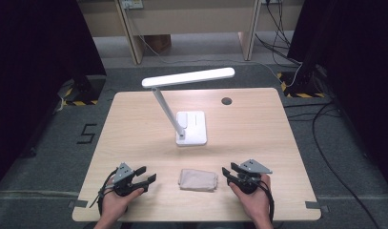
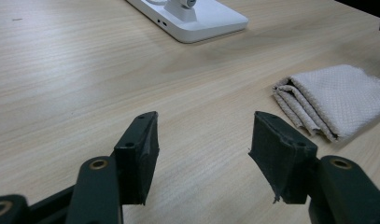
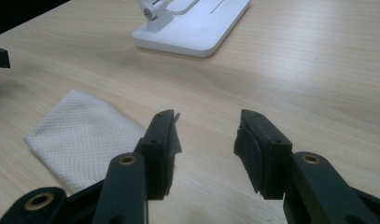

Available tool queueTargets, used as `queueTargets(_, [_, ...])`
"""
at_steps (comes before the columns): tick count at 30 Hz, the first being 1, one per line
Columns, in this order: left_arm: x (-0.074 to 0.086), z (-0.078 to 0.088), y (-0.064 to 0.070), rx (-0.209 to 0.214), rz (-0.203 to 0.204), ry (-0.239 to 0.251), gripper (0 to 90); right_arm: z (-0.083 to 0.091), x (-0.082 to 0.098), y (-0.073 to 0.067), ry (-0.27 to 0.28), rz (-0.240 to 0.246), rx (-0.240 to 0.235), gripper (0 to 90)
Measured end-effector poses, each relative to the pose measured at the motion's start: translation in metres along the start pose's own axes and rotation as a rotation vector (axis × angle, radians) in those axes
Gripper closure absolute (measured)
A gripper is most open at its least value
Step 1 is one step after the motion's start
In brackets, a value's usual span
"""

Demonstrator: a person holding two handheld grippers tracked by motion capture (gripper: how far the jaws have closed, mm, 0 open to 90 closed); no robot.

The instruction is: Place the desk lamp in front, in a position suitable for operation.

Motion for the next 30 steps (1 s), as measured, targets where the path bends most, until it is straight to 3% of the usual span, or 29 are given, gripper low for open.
queueTargets(4, [-0.012,-0.004,-0.002,0.003,-0.017,0.016,41.8,-0.003,-0.003,0.003,-0.005,-0.012,0.007,54.1])
queueTargets(6, [-0.032,-0.010,-0.004,0.015,-0.003,0.056,41.5,-0.006,-0.007,0.006,-0.008,-0.019,0.020,54.0])
queueTargets(8, [-0.038,-0.014,-0.005,0.016,-0.010,0.060,38.5,-0.007,-0.008,0.007,-0.008,-0.011,0.023,54.0])
queueTargets(10, [-0.058,-0.025,-0.012,-0.002,-0.025,0.069,36.6,-0.009,-0.012,0.007,-0.013,-0.005,0.032,54.6])
queueTargets(11, [-0.058,-0.025,-0.012,-0.002,-0.025,0.069,36.5,-0.009,-0.012,0.007,-0.013,-0.005,0.032,54.6])
queueTargets(13, [-0.078,-0.036,-0.018,-0.004,-0.025,0.089,36.5,-0.010,-0.012,0.007,-0.020,-0.001,0.037,55.6])
queueTargets(14, [-0.078,-0.036,-0.018,-0.004,-0.025,0.089,36.8,-0.010,-0.012,0.007,-0.020,-0.001,0.037,55.6])
queueTargets(15, [-0.092,-0.042,-0.019,-0.005,-0.042,0.092,37.1,-0.010,-0.011,0.006,-0.027,0.000,0.038,56.4])
queueTargets(16, [-0.092,-0.042,-0.019,-0.005,-0.042,0.092,37.3,-0.010,-0.010,0.006,-0.028,0.003,0.036,56.5])
queueTargets(17, [-0.105,-0.047,-0.020,-0.005,-0.056,0.103,37.6,-0.010,-0.010,0.006,-0.030,0.003,0.036,56.6])
queueTargets(21, [-0.132,-0.059,-0.022,-0.007,-0.078,0.125,37.4,-0.011,-0.011,0.007,-0.027,0.001,0.038,56.5])
queueTargets(27, [-0.165,-0.077,-0.025,-0.021,-0.083,0.155,36.5,-0.013,-0.014,0.009,-0.022,0.004,0.050,55.9])
queueTargets(30, [-0.174,-0.083,-0.027,-0.039,-0.079,0.166,37.8,-0.014,-0.014,0.010,-0.024,0.003,0.053,55.7])
Point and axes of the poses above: each handheld gripper's, and its own axes: z roughly backward along the jaws, x roughly out of its underside, y roughly to its right, the point moved 8 cm from there along -z, roughly forward along the jaws, and after that the axes turned 12 degrees about x, right-handed, at the moved point
